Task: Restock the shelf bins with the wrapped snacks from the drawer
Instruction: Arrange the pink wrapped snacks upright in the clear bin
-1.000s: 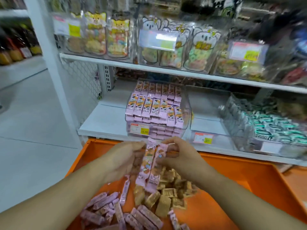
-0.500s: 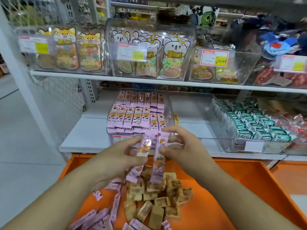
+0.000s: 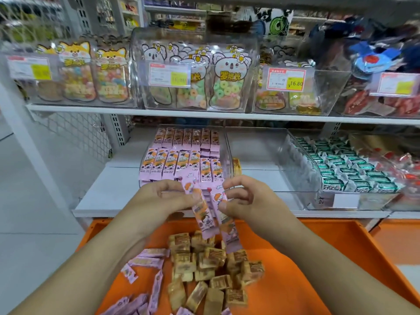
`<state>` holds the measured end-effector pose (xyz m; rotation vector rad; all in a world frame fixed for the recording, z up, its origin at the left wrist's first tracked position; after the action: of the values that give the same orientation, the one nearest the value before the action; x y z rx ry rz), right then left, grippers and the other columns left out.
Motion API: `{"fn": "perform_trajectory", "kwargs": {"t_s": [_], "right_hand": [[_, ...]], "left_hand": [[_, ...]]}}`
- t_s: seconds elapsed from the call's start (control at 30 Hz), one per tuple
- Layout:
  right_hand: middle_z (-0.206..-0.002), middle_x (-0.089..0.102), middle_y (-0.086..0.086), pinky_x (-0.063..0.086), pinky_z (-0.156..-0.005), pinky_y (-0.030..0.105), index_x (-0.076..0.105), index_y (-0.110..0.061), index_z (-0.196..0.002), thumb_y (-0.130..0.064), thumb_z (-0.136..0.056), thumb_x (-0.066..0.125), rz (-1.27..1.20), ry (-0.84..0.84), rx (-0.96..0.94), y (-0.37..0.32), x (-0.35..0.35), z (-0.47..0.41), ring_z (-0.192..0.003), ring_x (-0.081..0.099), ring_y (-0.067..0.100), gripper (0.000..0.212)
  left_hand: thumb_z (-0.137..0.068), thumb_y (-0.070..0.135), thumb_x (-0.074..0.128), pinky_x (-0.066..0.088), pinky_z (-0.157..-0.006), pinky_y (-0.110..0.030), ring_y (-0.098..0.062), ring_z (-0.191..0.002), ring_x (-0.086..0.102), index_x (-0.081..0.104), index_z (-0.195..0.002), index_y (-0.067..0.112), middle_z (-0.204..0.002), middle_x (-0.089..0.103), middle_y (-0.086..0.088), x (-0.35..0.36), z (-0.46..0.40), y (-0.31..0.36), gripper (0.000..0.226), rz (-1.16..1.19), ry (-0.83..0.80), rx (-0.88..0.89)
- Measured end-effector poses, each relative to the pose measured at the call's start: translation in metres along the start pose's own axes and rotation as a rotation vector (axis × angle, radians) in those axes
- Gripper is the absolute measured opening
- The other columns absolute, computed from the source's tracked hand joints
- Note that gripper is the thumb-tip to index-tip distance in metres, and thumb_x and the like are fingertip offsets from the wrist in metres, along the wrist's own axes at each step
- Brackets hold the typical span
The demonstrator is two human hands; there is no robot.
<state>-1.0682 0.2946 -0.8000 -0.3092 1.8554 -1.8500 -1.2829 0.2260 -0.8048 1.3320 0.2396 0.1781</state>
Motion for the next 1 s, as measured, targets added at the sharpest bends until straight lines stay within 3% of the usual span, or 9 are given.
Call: {"fn": "perform_trajectory", "kwargs": {"t_s": [0.17,0.23,0.37,0.43,0.6,0.7,0.8,0.93,1.0], "right_hand": [[-0.091,0.071,0.002,0.058,-0.086,0.045,0.062,-0.019,-0.108,-0.014,-0.089,0.082,-0.084,0.067,0.005,0.001,0.006,0.007,-0.085,0.072,0.024,0.028],[-0.094,0.073,0.004,0.057,-0.086,0.042,0.057,-0.016,-0.104,-0.018,-0.090,0.082,-0.116,0.140,0.015,0.001,0.005,0.007,-0.085,0.071,0.020,0.028],[-0.070,0.063,-0.004,0.051,-0.071,0.028,0.059,-0.006,-0.098,-0.019,-0.095,0.077,-0.077,0.200,-0.037,-0.003,0.007,0.007,-0.068,0.058,0.012,0.022],[-0.078,0.066,-0.003,0.051,-0.063,0.020,0.064,-0.006,-0.097,-0.020,-0.097,0.075,-0.053,0.241,-0.050,-0.005,0.006,0.006,-0.063,0.059,0.007,0.018],[-0.089,0.078,-0.010,0.056,-0.074,0.021,0.067,-0.016,-0.110,-0.028,-0.095,0.076,-0.065,0.138,0.048,-0.008,-0.001,0.009,-0.080,0.075,0.007,0.021],[-0.104,0.079,-0.003,0.055,-0.099,0.040,0.064,-0.037,-0.122,-0.042,-0.074,0.090,0.001,0.036,0.100,-0.001,-0.008,0.007,-0.102,0.075,0.014,0.055],[-0.124,0.074,0.004,0.055,-0.104,0.047,0.057,-0.044,-0.130,-0.042,-0.061,0.094,0.018,-0.031,0.071,0.002,-0.007,0.004,-0.115,0.072,0.019,0.079],[-0.141,0.058,-0.012,0.059,-0.100,0.043,0.055,-0.041,-0.134,-0.016,-0.079,0.091,0.061,0.001,-0.050,-0.001,-0.007,0.000,-0.116,0.071,0.016,0.070],[-0.141,0.058,-0.017,0.059,-0.101,0.039,0.059,-0.046,-0.132,-0.022,-0.081,0.091,0.136,0.005,-0.066,-0.002,-0.008,-0.004,-0.122,0.067,0.013,0.065]], "left_hand": [[-0.078,0.030,0.090,0.064,-0.067,-0.042,-0.022,-0.078,0.075,0.071,-0.109,0.016,-0.087,0.078,-0.010,0.022,0.013,0.001,0.038,0.029,0.058,-0.027],[-0.079,0.037,0.089,0.064,-0.071,-0.044,-0.020,-0.083,0.077,0.067,-0.110,0.023,-0.088,0.080,-0.004,0.029,0.017,-0.001,0.041,-0.018,0.100,0.006],[-0.083,0.045,0.082,0.052,-0.077,-0.031,-0.009,-0.086,0.075,0.065,-0.102,0.023,-0.087,0.079,0.002,0.036,0.021,0.003,0.034,-0.102,0.134,0.100],[-0.079,0.047,0.085,0.050,-0.079,-0.027,-0.005,-0.092,0.074,0.068,-0.104,0.026,-0.096,0.078,0.007,0.036,0.020,0.004,0.036,-0.119,0.101,0.090],[-0.053,0.070,0.091,0.053,-0.100,-0.035,-0.001,-0.111,0.065,0.069,-0.116,0.042,-0.118,0.067,0.021,0.030,0.017,0.006,0.072,-0.229,0.019,0.072],[-0.065,0.051,0.094,0.053,-0.094,-0.025,0.008,-0.105,0.066,0.064,-0.126,0.043,-0.118,0.067,0.021,0.029,0.019,0.011,0.068,-0.227,-0.072,0.087],[-0.080,0.023,0.089,0.053,-0.078,-0.007,0.020,-0.098,0.064,0.055,-0.133,0.042,-0.123,0.064,0.023,0.033,0.017,0.012,0.065,-0.215,-0.144,0.161],[-0.085,0.019,0.085,0.050,-0.084,-0.005,0.020,-0.104,0.062,0.053,-0.135,0.052,-0.131,0.057,0.027,0.035,0.008,0.013,0.068,-0.314,-0.122,0.275],[-0.088,0.028,0.082,0.049,-0.093,-0.010,0.012,-0.111,0.060,0.055,-0.136,0.054,-0.125,0.060,0.024,0.035,0.004,0.015,0.061,-0.428,-0.079,0.334]]}}
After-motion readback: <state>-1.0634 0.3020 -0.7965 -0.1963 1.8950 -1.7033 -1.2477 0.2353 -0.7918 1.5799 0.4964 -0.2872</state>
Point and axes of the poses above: each hand's wrist, its own z-axis away from the middle knuckle, its own x-axis out of the palm, y = z × x, the point moved 3 cm from there along -z, towards the middle knuckle
